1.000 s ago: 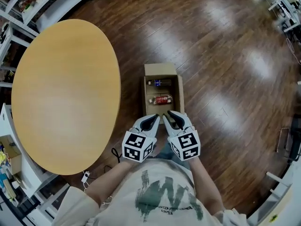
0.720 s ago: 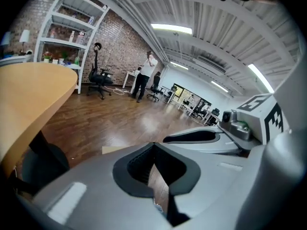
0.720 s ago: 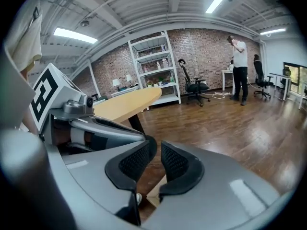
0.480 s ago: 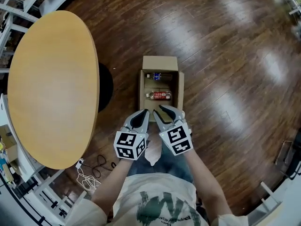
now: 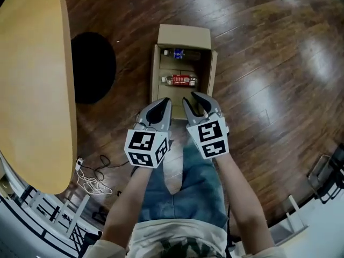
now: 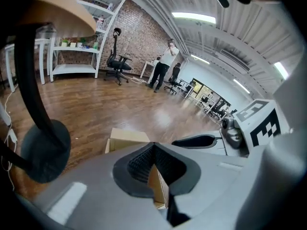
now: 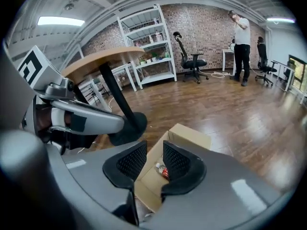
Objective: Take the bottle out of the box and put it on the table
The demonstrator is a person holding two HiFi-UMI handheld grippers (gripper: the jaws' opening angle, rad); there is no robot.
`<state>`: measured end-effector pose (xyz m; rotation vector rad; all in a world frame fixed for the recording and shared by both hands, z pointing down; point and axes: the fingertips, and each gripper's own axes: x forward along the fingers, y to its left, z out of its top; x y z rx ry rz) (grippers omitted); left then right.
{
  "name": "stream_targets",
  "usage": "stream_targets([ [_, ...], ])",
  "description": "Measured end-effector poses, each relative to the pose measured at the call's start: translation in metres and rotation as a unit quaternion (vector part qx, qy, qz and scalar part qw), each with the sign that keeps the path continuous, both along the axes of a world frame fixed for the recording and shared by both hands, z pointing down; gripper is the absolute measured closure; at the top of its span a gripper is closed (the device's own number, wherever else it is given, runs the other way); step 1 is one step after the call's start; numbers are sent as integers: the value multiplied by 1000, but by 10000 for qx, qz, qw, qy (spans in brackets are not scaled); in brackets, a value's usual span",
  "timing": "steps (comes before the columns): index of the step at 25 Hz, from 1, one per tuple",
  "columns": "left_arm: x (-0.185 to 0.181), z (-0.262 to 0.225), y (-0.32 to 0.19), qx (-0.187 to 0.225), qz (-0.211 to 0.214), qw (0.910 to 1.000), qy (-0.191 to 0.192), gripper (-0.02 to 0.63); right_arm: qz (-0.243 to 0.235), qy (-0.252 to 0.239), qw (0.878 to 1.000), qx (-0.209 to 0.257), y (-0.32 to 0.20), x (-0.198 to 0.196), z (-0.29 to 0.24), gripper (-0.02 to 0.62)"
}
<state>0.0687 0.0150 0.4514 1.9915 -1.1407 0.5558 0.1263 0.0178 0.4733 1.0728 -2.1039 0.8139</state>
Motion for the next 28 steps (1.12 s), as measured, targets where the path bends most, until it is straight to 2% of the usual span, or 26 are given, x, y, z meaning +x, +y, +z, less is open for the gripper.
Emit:
stream_targets([
  [6, 5, 66, 3, -306, -92, 9993, 169, 606, -261, 172, 9993, -225, 2, -3, 71, 492],
  [14, 7, 149, 6, -549, 64, 9981, 283, 606, -620, 329, 9956, -617, 5, -5, 179, 467],
  [15, 4, 158, 6, -561, 40, 9980, 298, 606, -678, 292, 9950, -667, 6, -8, 191, 444],
  [19, -6, 185, 8, -709, -197, 9967, 339, 606, -972, 231, 9920, -768, 9, -21, 225, 442],
  [23, -8, 208, 9, -788, -127, 9961, 377, 606, -1556, 457, 9831, -851, 10, -33, 264, 425],
  [28, -5, 239, 7, -772, -13, 9960, 458, 606, -2351, 849, 9640, -905, 15, -35, 319, 406],
])
